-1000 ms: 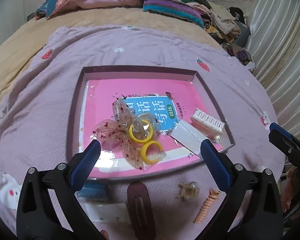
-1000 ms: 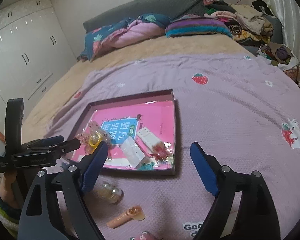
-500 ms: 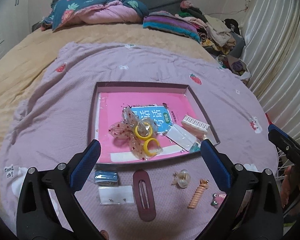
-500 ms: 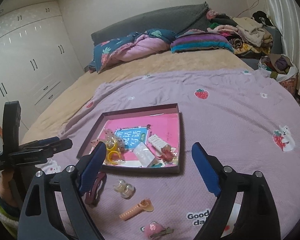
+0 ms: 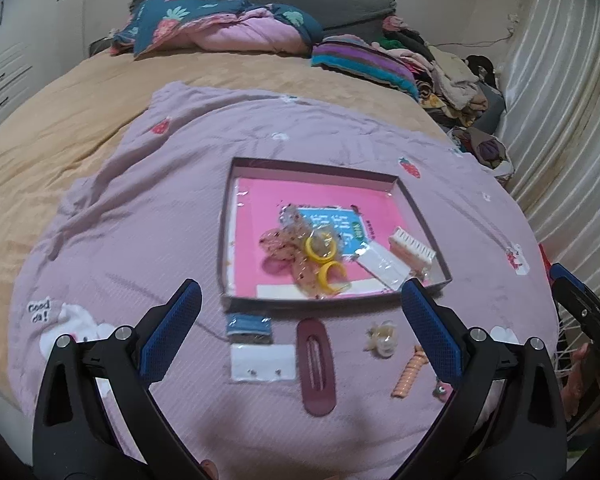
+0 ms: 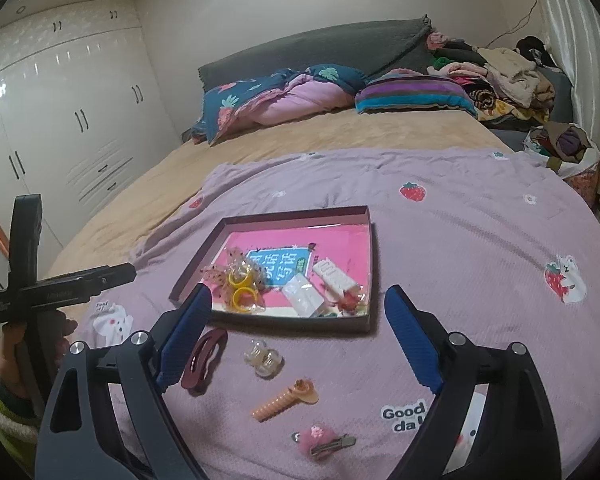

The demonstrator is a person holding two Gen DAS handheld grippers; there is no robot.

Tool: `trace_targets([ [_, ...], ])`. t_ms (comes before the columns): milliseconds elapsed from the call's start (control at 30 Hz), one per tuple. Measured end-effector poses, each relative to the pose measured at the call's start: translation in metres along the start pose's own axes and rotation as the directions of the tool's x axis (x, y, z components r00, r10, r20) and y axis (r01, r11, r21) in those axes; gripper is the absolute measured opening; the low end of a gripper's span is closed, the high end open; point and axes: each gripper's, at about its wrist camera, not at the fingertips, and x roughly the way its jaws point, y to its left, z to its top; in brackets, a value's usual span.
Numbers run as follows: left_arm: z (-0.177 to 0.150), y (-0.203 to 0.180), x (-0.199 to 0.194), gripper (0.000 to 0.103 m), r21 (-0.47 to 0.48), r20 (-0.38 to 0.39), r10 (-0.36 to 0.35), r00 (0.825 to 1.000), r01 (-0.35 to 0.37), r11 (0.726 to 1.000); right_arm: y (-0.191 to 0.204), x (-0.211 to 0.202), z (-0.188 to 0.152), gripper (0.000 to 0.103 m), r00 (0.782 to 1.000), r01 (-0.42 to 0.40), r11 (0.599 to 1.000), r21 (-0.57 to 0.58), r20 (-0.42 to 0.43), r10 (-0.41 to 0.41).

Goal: Organize jewelry
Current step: 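Move both tools back toward the remaining jewelry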

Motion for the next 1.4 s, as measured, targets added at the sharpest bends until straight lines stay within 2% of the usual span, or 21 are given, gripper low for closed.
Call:
trace_targets([
  [833,-0.052,0.036,0.000,0.093,-0.020,-0.066,0.090,0.994,-0.091,0.996,0.029,0.021,-0.048,0.087,0.994,-0.031,0.997,-0.076,-0.105,0.023],
  [1167,-0.078,0.043,0.024,0.093,0.019,-0.135,0.138,0.981,-0.137,0.990,0.038,0.036,-0.063,0.087,0.988,-0.032,0.994,-0.107,-0.151,0.016],
  [1400,-0.093,0.047,0.051,0.093,0.055,-0.187,0.185,0.965,-0.177,0.983,0.041,0.051,-0.073,0.087,0.983,-0.008,0.989,-0.147,-0.183,-0.019],
])
